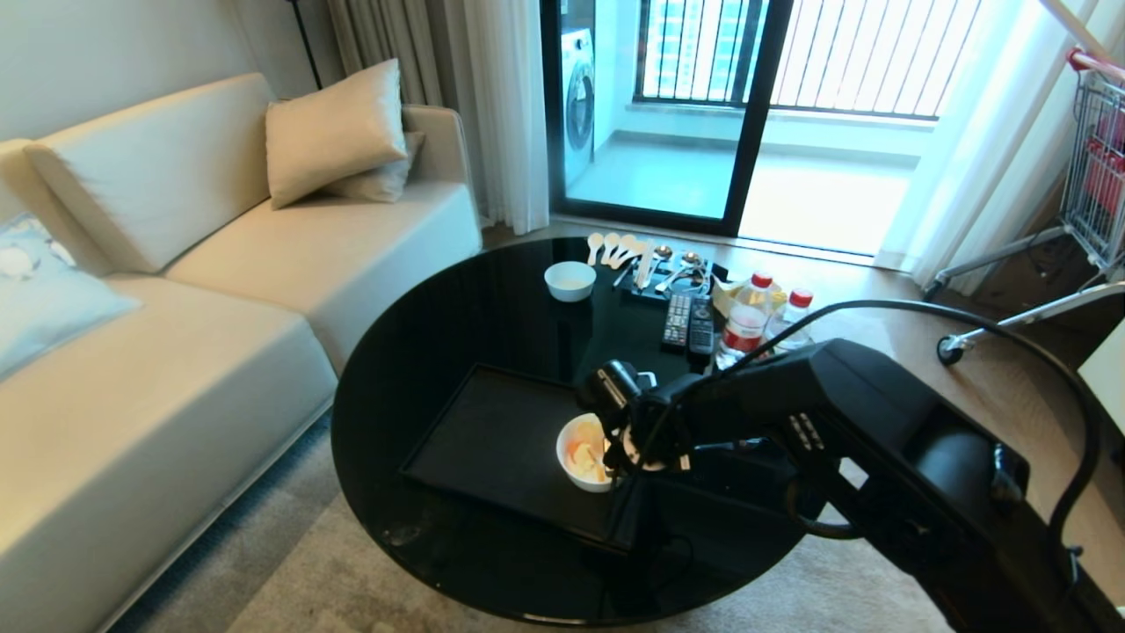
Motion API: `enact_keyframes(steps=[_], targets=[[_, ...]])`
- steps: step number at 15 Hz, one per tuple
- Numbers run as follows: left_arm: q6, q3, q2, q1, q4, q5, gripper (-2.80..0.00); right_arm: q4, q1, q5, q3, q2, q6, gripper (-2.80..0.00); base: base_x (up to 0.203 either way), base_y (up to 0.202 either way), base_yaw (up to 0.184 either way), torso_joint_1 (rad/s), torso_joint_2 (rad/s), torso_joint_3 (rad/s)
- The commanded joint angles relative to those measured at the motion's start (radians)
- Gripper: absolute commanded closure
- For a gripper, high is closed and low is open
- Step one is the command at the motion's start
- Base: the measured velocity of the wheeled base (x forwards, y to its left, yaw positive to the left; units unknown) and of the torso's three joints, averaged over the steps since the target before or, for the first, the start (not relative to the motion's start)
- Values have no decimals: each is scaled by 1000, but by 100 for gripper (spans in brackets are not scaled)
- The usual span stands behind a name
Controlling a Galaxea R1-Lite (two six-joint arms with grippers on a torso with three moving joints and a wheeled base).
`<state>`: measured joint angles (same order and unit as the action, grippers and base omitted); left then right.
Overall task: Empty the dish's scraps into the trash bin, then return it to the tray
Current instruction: Pick up the bowl with leftover food
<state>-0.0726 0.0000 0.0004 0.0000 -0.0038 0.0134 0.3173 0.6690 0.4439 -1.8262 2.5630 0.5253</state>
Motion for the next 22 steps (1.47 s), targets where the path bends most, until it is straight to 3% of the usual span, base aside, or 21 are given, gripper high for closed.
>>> enact_keyframes(steps=[1, 13, 22], targets=[[-1, 0, 0, 0, -1, 0, 0, 6, 13, 2, 2, 11, 4, 0, 0, 0, 0, 0, 0, 0], [-1, 0, 0, 0, -1, 0, 0, 9, 18, -2, 13, -28, 24, 0, 0, 0, 0, 0, 0, 0], [-1, 0, 0, 0, -1, 0, 0, 242, -21, -10, 14, -129, 290, 0, 0, 0, 0, 0, 0, 0]])
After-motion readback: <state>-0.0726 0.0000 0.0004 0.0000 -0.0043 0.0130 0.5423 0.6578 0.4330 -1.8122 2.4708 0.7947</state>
